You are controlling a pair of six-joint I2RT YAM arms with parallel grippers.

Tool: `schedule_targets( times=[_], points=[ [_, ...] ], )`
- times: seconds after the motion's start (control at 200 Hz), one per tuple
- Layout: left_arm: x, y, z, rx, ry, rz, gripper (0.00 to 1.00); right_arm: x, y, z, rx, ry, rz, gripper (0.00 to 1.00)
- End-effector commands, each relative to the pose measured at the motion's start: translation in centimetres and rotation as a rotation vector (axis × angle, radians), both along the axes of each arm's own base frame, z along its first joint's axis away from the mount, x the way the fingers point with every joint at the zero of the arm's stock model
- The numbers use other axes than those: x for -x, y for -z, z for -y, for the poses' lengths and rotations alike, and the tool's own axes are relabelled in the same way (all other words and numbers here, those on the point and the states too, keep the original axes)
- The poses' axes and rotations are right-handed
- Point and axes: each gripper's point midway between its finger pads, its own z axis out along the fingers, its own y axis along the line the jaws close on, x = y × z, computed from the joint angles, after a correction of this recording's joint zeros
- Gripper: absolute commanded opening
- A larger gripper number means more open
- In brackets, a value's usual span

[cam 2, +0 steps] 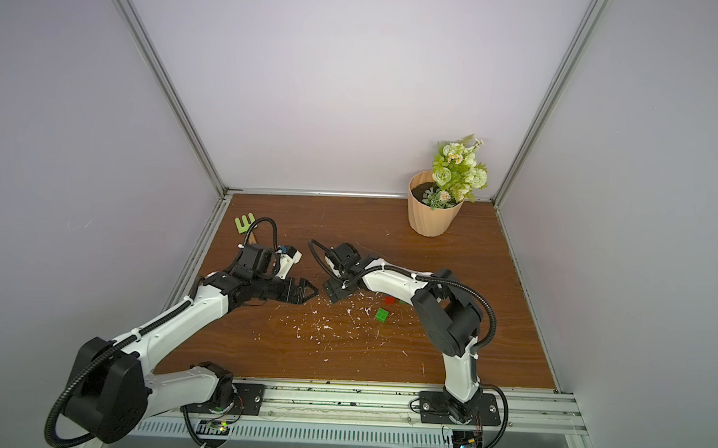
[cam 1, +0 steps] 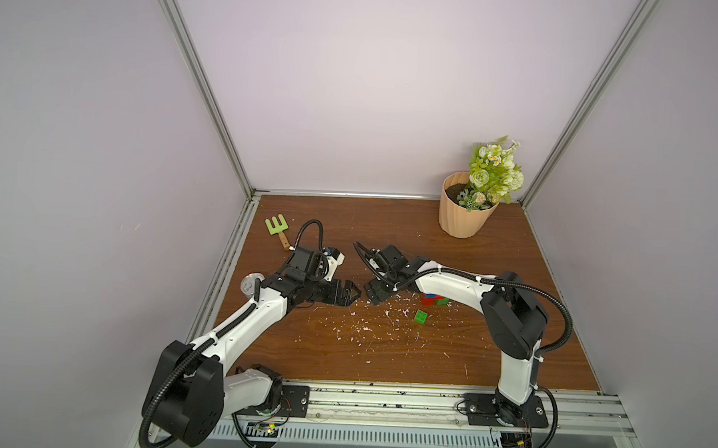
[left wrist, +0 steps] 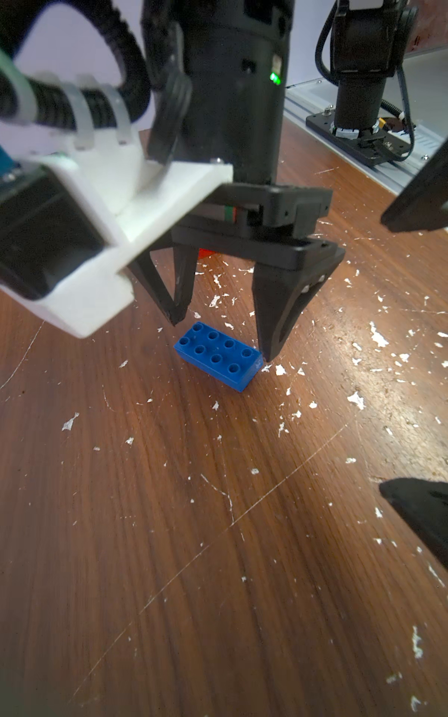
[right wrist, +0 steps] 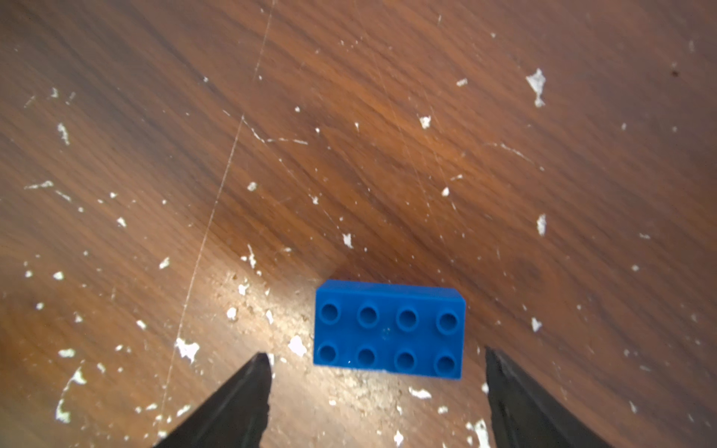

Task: Assemble a giraffe with lego
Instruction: Pick up the lego brick from the center of the board.

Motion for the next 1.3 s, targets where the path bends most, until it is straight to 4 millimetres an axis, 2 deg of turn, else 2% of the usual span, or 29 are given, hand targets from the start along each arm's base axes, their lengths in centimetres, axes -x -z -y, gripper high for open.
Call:
schedule_targets(
  times=[0.0,0.39,0.64,0.881,1.111,1.296],
  points=[
    [0.0,-0.4,-0.1,0.007,-0.002,0.003,1.00,-0.4,-0.7,-1.2,-0.017,-0.037,0.018,0.88],
    [0.0,-0.5,-0.1,0.008,-0.002,0.006,0.99,-0.9,0.9,-1.5,0.022,-0.031,0.017,0.82],
    [0.0,-0.5,-0.1,0.008,0.000,0.006,1.00,-1.1,0.9,-1.5,0.029,-0.024,0.028,0.77],
    [0.0,-0.5,-0.1,0.008,0.000,0.007,1.00,-1.4,0.9,-1.2,0.052,-0.014,0.042,0.66],
    [0.2,-0.4,0.1,0.016,0.007,-0.003,1.00,-1.8,-1.0,-0.9,0.049,0.022,0.056,0.59],
    [0.9,-0.1,1.1,0.010,0.047,-0.014,1.00,-2.0,-3.5,0.9,0.104,0.125,0.047,0.58]
  ],
)
